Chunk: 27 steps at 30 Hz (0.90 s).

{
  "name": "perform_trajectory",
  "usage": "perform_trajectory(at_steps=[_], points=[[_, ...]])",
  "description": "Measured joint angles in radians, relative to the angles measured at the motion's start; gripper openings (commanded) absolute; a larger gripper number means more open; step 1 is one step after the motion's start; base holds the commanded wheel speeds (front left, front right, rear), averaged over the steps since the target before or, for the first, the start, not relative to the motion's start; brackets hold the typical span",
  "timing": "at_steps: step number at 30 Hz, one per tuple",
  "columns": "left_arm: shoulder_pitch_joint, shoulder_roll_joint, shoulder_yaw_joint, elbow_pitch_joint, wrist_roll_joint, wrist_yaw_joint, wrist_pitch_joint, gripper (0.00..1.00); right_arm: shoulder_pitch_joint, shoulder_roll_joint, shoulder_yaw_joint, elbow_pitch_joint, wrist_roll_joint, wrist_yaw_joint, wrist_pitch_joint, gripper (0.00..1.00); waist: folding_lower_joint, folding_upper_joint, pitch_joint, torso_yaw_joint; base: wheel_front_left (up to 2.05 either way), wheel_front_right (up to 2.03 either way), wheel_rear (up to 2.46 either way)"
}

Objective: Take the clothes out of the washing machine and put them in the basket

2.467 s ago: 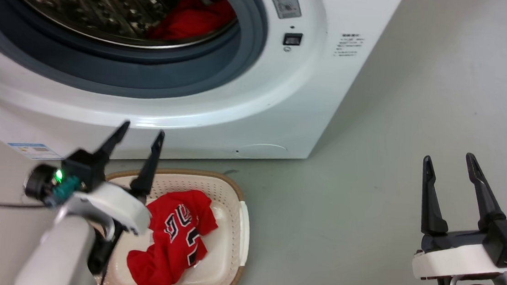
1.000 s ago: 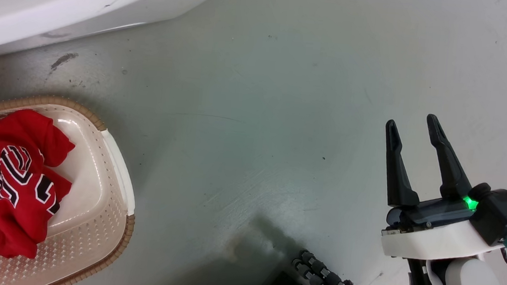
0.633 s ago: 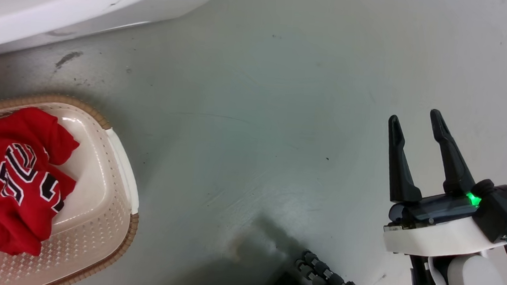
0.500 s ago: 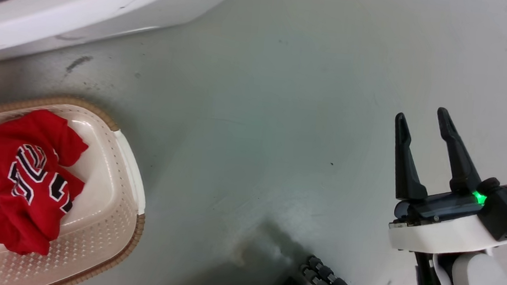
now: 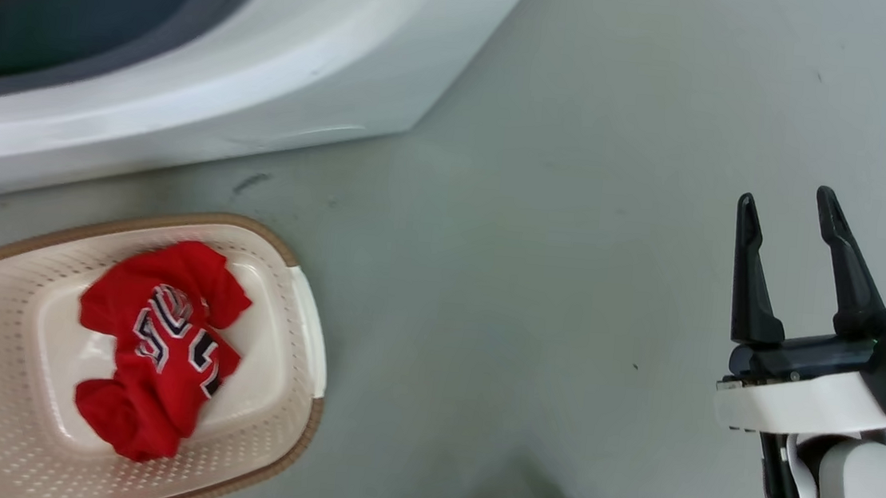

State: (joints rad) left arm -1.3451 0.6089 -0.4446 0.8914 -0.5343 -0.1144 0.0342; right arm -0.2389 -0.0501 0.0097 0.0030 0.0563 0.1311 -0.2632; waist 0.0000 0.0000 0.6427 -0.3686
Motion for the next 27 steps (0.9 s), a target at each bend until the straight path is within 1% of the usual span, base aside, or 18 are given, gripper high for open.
perform_trajectory(at_steps=[9,13,16,19,27], points=[[0.178,-0.075,-0.027,0.002,-0.023,-0.009,-0.224,0.0,0.034,0.0,-0.031,0.011,-0.073,0.0,0.0,1.0,-0.0001,0.0,-0.14,0.096,0.0,0.0,0.0],[0.282,-0.117,-0.028,-0.026,-0.038,-0.01,-0.277,0.0,0.058,0.0,-0.039,0.023,-0.101,0.0,0.0,1.0,-0.0001,0.0,-0.205,0.136,0.0,0.0,0.0],[0.363,-0.139,-0.01,-0.073,-0.05,-0.003,-0.293,0.0,0.073,0.0,-0.044,0.029,-0.117,0.0,0.0,1.0,-0.0001,0.0,-0.253,0.165,0.0,0.0,0.0],[0.459,-0.158,0.01,-0.159,-0.046,0.011,-0.294,0.0,0.084,0.0,-0.051,0.033,-0.127,0.0,0.0,1.0,-0.0001,0.0,-0.297,0.193,0.0,0.0,0.0],[0.708,-0.185,0.106,-0.512,0.009,0.057,-0.296,0.0,0.121,0.0,-0.066,0.045,-0.146,0.0,0.0,1.0,-0.0002,0.0,-0.393,0.272,0.0,0.0,0.0]])
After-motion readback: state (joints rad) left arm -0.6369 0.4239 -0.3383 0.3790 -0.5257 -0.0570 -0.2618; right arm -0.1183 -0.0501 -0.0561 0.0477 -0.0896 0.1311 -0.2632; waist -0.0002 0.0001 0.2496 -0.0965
